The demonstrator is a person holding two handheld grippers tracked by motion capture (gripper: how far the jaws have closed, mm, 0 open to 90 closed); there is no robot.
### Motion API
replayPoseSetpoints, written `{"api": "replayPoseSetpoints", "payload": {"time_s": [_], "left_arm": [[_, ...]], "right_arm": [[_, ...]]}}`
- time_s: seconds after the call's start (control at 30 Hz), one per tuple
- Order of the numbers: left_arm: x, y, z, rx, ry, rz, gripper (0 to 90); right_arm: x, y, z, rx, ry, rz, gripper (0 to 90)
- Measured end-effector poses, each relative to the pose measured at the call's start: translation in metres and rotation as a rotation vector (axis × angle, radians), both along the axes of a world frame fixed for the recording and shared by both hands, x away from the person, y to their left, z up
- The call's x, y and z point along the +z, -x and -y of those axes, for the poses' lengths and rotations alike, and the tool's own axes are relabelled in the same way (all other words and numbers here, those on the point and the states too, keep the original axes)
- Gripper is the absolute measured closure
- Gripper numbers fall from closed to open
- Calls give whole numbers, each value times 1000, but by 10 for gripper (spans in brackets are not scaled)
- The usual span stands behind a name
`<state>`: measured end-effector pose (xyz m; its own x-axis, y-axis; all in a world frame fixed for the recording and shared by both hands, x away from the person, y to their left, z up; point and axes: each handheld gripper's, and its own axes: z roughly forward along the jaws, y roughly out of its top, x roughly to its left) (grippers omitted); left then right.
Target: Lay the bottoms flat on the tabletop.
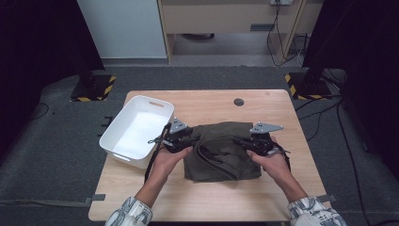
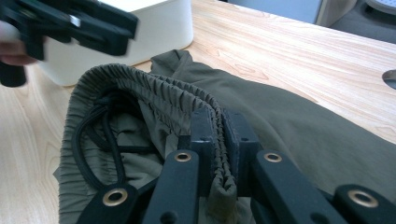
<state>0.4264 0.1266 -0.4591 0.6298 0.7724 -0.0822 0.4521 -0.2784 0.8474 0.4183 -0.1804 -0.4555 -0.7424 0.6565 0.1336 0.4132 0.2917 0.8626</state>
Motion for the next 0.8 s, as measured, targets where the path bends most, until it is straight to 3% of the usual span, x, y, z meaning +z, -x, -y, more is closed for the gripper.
{"api": "replayPoseSetpoints", "payload": {"time_s": [0.27, 0.5, 0.8], "left_arm": [[-20, 0, 5, -21, -28, -35, 569], [-26, 8, 8, -32, -29, -37, 572], [-34, 16, 8, -43, -19, -45, 572]], "right_arm": [[-2, 6, 5, 17, -13, -6, 825], [-4, 8, 8, 7, -35, -25, 693], [-2, 11, 9, 25, -47, -54, 587]]}}
